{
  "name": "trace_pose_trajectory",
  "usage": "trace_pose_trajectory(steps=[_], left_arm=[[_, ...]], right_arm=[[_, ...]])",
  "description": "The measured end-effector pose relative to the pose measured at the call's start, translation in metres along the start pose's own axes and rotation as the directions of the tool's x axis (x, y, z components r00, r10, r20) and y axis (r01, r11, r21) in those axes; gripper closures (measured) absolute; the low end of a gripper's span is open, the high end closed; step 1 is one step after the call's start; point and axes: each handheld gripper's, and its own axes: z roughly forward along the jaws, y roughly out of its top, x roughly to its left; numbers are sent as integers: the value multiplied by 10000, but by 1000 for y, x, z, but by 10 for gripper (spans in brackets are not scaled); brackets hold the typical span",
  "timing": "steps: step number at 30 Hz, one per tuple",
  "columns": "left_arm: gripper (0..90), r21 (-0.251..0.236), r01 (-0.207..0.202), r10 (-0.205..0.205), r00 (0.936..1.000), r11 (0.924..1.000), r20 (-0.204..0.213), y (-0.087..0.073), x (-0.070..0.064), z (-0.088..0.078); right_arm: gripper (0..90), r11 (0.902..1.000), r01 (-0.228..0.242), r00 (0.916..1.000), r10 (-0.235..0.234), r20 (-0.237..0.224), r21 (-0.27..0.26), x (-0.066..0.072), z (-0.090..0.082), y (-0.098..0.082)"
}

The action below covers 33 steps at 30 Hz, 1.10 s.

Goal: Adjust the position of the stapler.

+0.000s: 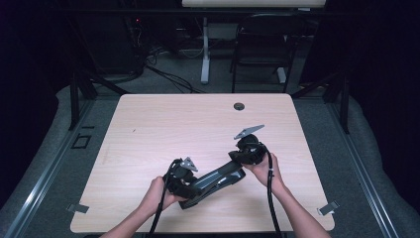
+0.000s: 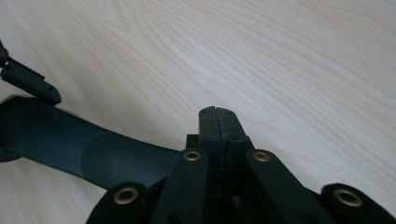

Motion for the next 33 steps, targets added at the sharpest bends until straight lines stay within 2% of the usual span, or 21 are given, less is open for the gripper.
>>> trace_pose_trajectory(steps=[1,4,11,15,19,24,26,28,33], left_arm=[[462,50,-201,201,9997,9998,-151,1,-1,1],[460,119,-379,383,9988,9992,-312,3,-1,2],[415,99,-218,221,9990,9997,-389,4,8,3],[403,125,-281,286,9987,9995,-431,4,8,3],[400,198,-604,610,9976,9980,-340,5,12,3],[387,163,-835,840,9959,9964,-331,5,15,4],[378,145,-1132,1136,9931,9935,-301,6,20,6],[370,163,-1170,1175,9925,9930,-336,7,22,6],[355,182,-1576,1581,9870,9873,-306,10,27,8]], right_arm=[[900,10000,0,10000,0,1,79,0,-2,-1],[900,9999,-25,10000,25,0,147,0,-3,-2],[900,9996,-88,10000,89,-16,283,1,-7,-4],[900,9995,10,10000,-8,-63,318,3,-9,-5],[900,9984,247,9996,-252,100,504,7,-11,-5],[900,9985,237,9997,-236,-20,500,7,-11,-6],[900,9981,246,9997,-244,-32,558,8,-13,-7],[900,9981,252,9997,-250,-33,566,8,-13,-8],[900,9974,389,9985,-411,351,613,14,-14,-8]])
